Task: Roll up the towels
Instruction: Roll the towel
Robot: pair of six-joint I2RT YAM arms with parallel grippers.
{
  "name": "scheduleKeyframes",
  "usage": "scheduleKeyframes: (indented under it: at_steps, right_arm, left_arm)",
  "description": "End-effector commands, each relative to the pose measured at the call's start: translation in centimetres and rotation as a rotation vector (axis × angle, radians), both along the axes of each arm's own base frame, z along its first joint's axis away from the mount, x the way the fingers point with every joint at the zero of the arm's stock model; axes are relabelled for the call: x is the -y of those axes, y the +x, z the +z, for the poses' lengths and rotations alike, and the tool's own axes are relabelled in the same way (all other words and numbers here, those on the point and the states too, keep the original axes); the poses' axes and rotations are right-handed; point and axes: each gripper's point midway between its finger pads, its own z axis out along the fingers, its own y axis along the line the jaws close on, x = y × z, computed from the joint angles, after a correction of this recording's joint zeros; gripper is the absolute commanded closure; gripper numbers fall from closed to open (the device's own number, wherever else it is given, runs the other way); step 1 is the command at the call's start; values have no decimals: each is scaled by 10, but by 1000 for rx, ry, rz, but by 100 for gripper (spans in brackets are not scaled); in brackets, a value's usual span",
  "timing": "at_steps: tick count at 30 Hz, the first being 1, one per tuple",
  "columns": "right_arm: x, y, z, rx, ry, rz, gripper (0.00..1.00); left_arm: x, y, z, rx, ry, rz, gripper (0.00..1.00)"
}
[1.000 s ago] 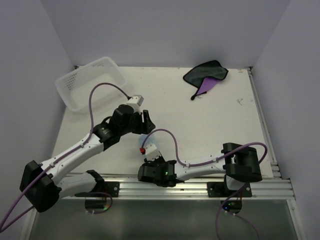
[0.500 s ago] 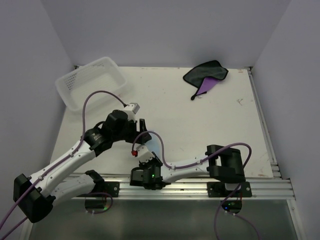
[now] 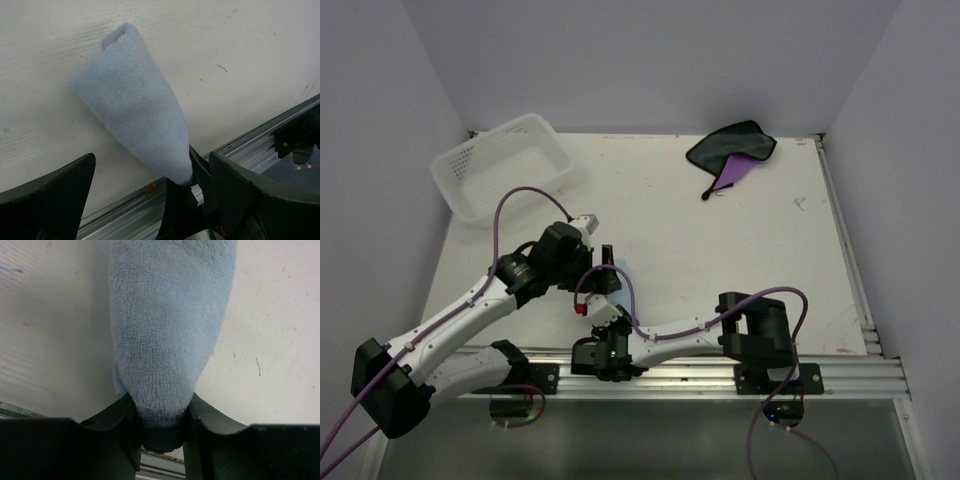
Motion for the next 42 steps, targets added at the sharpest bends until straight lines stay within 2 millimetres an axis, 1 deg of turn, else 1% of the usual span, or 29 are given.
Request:
scheduleKeyframes:
  at_steps: [1,3,4,6,7,9,10,12,15,17,19,21,22,26,27,29,30,31,32,36,37,39,42]
  right_arm:
    - [-7,7,9,63,12,-42,68]
    - [-6,7,6,63,-3,-45,67]
    - [-7,7,6,58,0,-44,67]
    - [-8,6,5,54,1,-41,67]
    - [-9,6,5,54,1,-39,67]
    - [-10,6,5,53,1,-37,66]
    - [-10,6,4,54,-6,-34,66]
    - [-10,6,3,53,-11,-33,66]
    - [-11,6,2,50,-11,-35,66]
    - [-13,5,1,48,-11,-33,66]
    - [-13,6,1,48,-11,-34,66]
    - [-13,5,-2,42,-8,-35,66]
    - [-14,5,-3,42,-2,-35,66]
    - [-13,4,-6,37,16,-39,66]
    - [-11,3,-7,34,21,-39,67]
    - [-13,1,-9,20,62,-39,67]
    - [-9,1,-10,16,67,-41,67]
    - [-11,1,-11,13,89,-42,67]
    - [-11,0,-12,6,98,-43,67]
    - [-5,-2,-17,-5,112,-56,68]
    - [-6,-3,-17,-10,132,-59,68]
    - [-3,-5,-23,-27,138,-60,69]
    - [-3,-7,-28,-41,155,-64,69]
  left_arm:
    - [-1,2,-2,-42,13,44,0]
    - [-3,4,-6,-46,18,70,0]
    - [-4,2,-12,-59,27,75,0]
    - [-3,2,-19,-74,22,89,1]
    - [-3,-1,-29,-97,29,92,0]
    - [1,1,-34,-104,6,104,0]
    - [2,-1,-42,-116,11,108,0]
    - [8,4,-44,-109,-10,120,0]
    - [11,6,-53,-109,22,133,0]
    - [14,4,-62,-122,59,122,0]
    - [9,0,-75,-148,92,140,0]
    - [12,0,-77,-152,60,159,0]
    - [11,-2,-81,-157,57,164,0]
    - [15,3,-81,-152,35,190,0]
    - [16,4,-78,-145,26,193,1]
    - [15,4,-76,-140,26,196,0]
    - [14,3,-75,-140,27,193,0]
    - [9,6,-77,-123,49,211,0]
    - [5,5,-79,-122,69,206,1]
    - [-6,8,-84,-114,114,221,1]
    - [-8,8,-85,-113,122,223,1]
    - [-14,10,-87,-112,137,233,0]
    - [-19,16,-84,-110,137,241,0]
